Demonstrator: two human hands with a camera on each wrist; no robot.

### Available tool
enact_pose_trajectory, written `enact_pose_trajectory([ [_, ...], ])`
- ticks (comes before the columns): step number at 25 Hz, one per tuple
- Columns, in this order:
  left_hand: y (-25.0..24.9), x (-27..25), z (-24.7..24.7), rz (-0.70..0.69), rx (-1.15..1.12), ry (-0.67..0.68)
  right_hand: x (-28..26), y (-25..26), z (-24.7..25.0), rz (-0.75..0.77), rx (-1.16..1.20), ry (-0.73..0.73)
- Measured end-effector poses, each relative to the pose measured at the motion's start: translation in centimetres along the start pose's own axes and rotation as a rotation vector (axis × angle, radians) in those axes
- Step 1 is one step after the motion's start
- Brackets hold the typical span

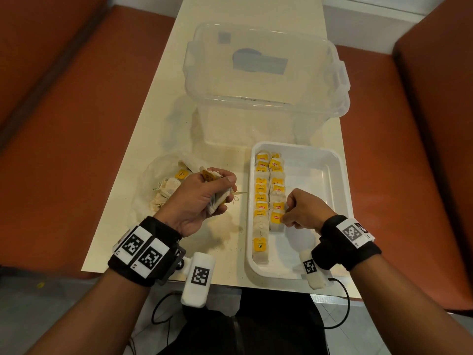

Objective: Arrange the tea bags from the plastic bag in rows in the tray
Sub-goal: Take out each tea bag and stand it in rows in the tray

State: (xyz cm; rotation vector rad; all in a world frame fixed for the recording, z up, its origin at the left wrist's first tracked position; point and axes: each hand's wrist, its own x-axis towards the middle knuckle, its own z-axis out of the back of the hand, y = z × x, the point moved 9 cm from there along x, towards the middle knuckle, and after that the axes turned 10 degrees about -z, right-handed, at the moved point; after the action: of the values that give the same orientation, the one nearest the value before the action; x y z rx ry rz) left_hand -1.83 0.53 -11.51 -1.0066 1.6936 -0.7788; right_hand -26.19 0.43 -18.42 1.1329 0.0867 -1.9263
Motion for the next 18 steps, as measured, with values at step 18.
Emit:
enact_pose_trajectory([
  [18,0.2,-0.2,-1.8,0.042,-0.225,0.105,-3.3,1.7,2.8,0.098,0.279,-0.091],
])
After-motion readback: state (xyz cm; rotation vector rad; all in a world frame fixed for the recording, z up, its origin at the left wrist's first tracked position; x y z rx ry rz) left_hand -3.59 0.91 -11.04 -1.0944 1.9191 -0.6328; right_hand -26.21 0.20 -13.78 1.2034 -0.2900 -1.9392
